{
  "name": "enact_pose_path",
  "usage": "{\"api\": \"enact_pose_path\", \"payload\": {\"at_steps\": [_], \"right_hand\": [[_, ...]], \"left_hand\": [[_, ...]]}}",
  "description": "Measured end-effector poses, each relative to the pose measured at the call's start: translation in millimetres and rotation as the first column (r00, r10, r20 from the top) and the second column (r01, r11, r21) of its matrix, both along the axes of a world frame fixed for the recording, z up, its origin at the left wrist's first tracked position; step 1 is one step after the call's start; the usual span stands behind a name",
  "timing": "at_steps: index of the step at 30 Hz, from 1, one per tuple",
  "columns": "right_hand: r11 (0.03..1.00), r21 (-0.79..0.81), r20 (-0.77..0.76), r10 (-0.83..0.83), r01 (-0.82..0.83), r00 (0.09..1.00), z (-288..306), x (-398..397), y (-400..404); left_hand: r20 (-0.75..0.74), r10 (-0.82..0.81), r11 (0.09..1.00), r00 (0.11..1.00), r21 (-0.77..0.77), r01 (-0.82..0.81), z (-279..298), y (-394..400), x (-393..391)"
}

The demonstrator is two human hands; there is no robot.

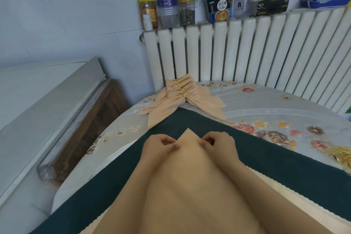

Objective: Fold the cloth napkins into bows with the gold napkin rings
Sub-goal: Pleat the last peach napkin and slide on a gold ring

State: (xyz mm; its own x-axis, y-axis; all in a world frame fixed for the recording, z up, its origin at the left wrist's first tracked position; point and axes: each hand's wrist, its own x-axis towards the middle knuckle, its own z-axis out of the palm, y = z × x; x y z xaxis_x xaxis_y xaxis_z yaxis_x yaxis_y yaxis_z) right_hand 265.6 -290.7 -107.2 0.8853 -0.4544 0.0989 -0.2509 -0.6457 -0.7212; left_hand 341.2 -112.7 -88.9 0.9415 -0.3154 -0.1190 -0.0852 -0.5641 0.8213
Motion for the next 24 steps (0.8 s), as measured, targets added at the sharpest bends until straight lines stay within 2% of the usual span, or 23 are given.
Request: {"api": "enact_pose_path", "payload": {"at_steps": [5, 10, 16, 19, 24], "right_hand": [[1.000, 0.010, 0.021, 0.013, -0.013, 1.000, -3.0, 4.3, -5.6], [0.996, -0.003, 0.018, 0.093, -0.093, 0.996, -0.5, 4.5, -12.3], [0.973, -0.023, 0.082, 0.229, -0.228, 0.970, 1.1, 6.6, -16.4], [0.963, -0.047, 0.046, 0.266, -0.264, 0.963, 0.3, 5.4, -18.5], [0.955, -0.120, 0.005, 0.272, -0.270, 0.962, 1.7, 6.4, -16.0]], "left_hand": [[0.068, -0.028, 0.999, 0.997, -0.032, 0.030, -8.0, 2.5, -0.1], [0.097, -0.111, 0.992, 0.989, -0.046, 0.115, -9.5, 4.6, 1.8], [0.191, -0.227, 0.966, 0.955, -0.080, 0.246, -13.6, 1.8, 5.0], [0.230, -0.292, 0.954, 0.928, 0.009, 0.298, -14.5, 2.0, 6.5], [0.312, -0.310, 0.950, 0.898, 0.131, 0.282, -15.8, -3.9, 5.4]]}}
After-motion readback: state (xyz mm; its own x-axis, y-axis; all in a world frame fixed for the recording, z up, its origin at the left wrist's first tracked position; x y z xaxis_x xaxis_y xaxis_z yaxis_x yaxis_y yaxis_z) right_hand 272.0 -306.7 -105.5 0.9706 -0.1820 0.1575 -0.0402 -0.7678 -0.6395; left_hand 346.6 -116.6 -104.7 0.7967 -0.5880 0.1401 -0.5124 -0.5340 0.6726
